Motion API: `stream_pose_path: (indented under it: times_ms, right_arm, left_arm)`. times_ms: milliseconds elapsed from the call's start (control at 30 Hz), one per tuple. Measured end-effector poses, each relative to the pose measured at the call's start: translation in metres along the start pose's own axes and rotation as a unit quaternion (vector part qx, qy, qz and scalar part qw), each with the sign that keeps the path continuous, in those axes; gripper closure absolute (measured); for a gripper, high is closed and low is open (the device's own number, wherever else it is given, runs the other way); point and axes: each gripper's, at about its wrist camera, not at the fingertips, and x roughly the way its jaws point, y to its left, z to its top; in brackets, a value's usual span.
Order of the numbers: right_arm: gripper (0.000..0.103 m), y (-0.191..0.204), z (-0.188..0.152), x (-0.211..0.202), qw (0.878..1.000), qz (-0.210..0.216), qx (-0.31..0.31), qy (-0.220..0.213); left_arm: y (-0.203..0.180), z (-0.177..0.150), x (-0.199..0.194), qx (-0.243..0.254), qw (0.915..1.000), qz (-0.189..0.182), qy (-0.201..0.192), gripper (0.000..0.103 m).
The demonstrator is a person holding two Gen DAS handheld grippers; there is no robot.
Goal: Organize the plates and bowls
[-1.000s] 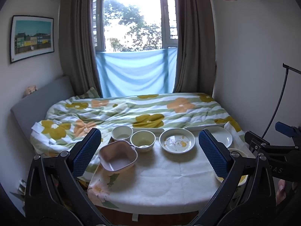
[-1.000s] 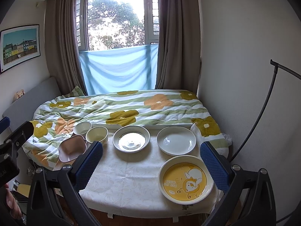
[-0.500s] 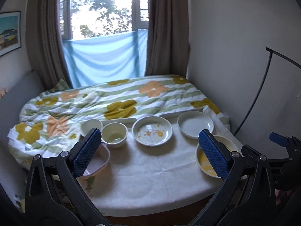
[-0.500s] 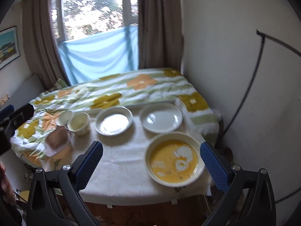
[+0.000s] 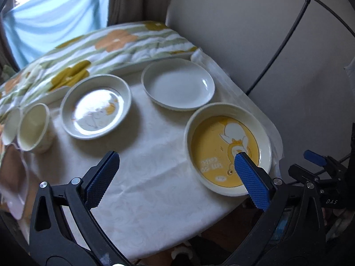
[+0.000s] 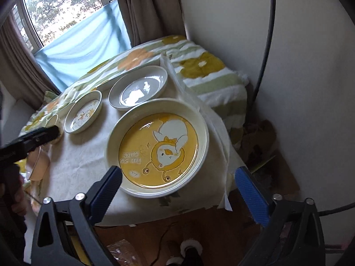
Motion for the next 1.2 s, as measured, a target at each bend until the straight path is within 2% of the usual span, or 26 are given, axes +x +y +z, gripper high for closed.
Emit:
stream_pose_path:
  times_ms: [100, 133, 200, 267, 300, 367, 433, 467, 533, 667, 1000, 1200]
  right_arm:
    - [0.023, -0.021, 0.003, 0.027, 0.998, 0.055, 0.027, 0.023]
    - [0.031, -0.028, 0.004, 0.036, 0.997, 0.069, 0.035, 0.029]
    - [0.040, -0.034, 0.008, 0.053, 0.995, 0.084, 0.045, 0.043]
    - [0.047, -0.040, 0.011, 0.064, 0.993, 0.092, 0.048, 0.051]
    - [0.051, -0.041, 0.014, 0.070, 0.993, 0.093, 0.049, 0.054]
    - [0.058, -0.043, 0.017, 0.076, 0.992, 0.098, 0.048, 0.060]
    - [0.071, -0.046, 0.020, 0.083, 0.991, 0.101, 0.048, 0.069]
    - [0.073, -0.047, 0.020, 0.086, 0.991, 0.104, 0.048, 0.074]
    - [0.080, -0.051, 0.022, 0.091, 0.991, 0.100, 0.047, 0.077]
    - [0.089, -0.057, 0.025, 0.094, 0.991, 0.098, 0.052, 0.079]
    - [0.090, -0.058, 0.031, 0.099, 0.991, 0.098, 0.035, 0.087]
    - [0.090, -0.055, 0.032, 0.094, 0.991, 0.104, 0.015, 0.085]
  left_arm:
    - [-0.002, 0.002, 0.043, 0.014, 0.9991, -0.016, 0.037, 0.001]
    - [-0.003, 0.002, 0.057, 0.020, 0.9984, -0.018, 0.050, 0.006]
    - [-0.006, 0.002, 0.083, 0.032, 0.9963, -0.024, 0.076, 0.018]
    - [-0.006, 0.002, 0.104, 0.037, 0.9937, -0.030, 0.102, 0.035]
    - [-0.008, 0.001, 0.112, 0.038, 0.9925, -0.034, 0.111, 0.038]
    - [-0.009, 0.001, 0.122, 0.039, 0.9910, -0.038, 0.123, 0.051]
    - [-0.009, 0.001, 0.131, 0.037, 0.9895, -0.041, 0.133, 0.063]
    - [-0.009, 0.001, 0.132, 0.035, 0.9891, -0.043, 0.137, 0.072]
    - [-0.010, 0.002, 0.138, 0.033, 0.9886, -0.046, 0.140, 0.082]
    - [-0.011, 0.002, 0.139, 0.030, 0.9885, -0.048, 0.140, 0.083]
    - [-0.023, 0.001, 0.136, 0.042, 0.9901, -0.025, 0.131, 0.083]
    - [-0.021, 0.001, 0.119, 0.037, 0.9923, -0.021, 0.116, 0.083]
